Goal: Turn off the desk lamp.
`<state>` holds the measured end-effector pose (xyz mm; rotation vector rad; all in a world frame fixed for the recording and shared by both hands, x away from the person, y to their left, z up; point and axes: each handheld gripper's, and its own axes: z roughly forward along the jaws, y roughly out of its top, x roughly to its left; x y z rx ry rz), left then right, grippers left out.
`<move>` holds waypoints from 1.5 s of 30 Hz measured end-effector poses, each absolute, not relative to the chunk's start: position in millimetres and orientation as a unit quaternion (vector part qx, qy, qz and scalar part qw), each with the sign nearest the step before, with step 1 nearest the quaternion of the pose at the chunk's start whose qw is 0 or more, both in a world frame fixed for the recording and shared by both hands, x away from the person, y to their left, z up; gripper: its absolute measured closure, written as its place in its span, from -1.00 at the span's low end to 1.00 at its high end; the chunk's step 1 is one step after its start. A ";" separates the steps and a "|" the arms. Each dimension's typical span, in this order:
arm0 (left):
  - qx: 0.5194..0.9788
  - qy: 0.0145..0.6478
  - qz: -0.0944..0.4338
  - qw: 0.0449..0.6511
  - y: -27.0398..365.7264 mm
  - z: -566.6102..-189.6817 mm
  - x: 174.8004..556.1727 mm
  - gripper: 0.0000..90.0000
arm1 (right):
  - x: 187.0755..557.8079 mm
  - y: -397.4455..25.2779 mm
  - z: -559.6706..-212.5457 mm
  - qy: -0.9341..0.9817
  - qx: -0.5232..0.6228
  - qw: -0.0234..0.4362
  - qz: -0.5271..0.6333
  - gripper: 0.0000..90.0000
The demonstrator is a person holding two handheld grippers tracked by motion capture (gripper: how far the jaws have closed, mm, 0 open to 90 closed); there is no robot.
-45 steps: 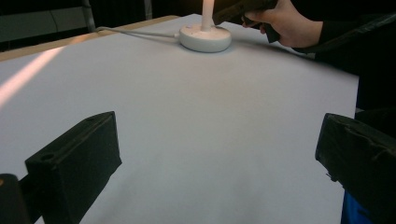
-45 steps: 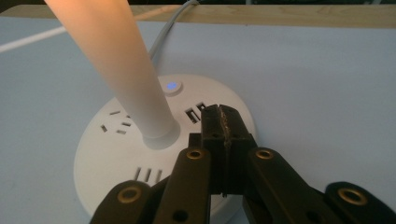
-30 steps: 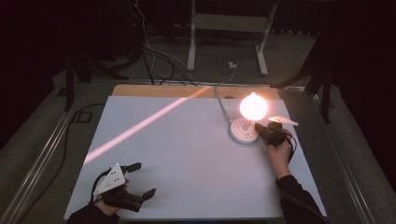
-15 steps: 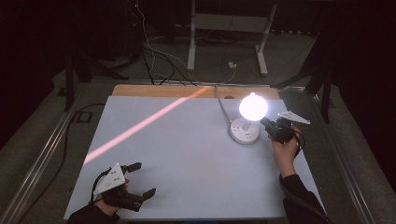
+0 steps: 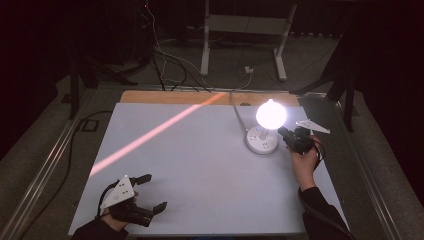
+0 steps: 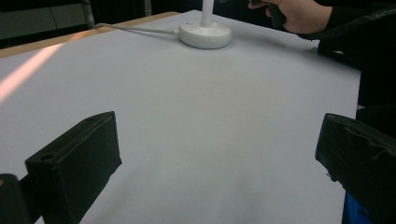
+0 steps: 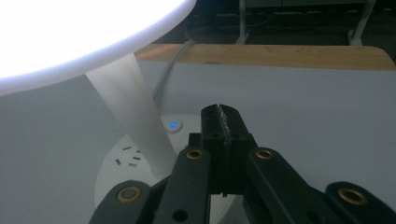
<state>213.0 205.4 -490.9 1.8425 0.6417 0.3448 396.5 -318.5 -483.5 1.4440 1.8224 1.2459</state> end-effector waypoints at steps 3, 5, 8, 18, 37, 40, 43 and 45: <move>0.779 0.270 0.146 0.547 205.4 -490.9 212.7 -0.99 | 396.7 -315.8 -486.4 0.671 0.531 0.247 0.455 0.99; 0.778 0.270 0.145 0.548 205.6 -490.7 212.9 -0.99 | 397.0 -313.9 -488.4 0.674 0.531 0.246 0.452 0.99; 0.779 0.271 0.145 0.547 205.4 -490.9 212.7 -0.99 | 398.0 -310.9 -492.9 0.680 0.527 0.246 0.445 0.99; 0.778 0.270 0.145 0.548 205.2 -490.9 213.0 -0.99 | 401.2 -306.6 -504.6 0.691 0.529 0.241 0.429 0.99; 0.780 0.270 0.145 0.546 205.0 -491.1 212.7 -0.99 | 403.9 -308.1 -513.4 0.698 0.533 0.234 0.417 0.99; 0.780 0.269 0.146 0.546 205.0 -490.9 212.5 -0.99 | 403.9 -308.3 -513.2 0.699 0.532 0.235 0.416 0.99; 0.780 0.270 0.145 0.546 205.0 -491.0 212.6 -0.99 | 404.1 -308.4 -513.5 0.699 0.531 0.236 0.416 0.99; 0.780 0.269 0.146 0.545 204.9 -490.9 212.3 -0.99 | 404.0 -308.3 -513.5 0.700 0.531 0.236 0.416 0.99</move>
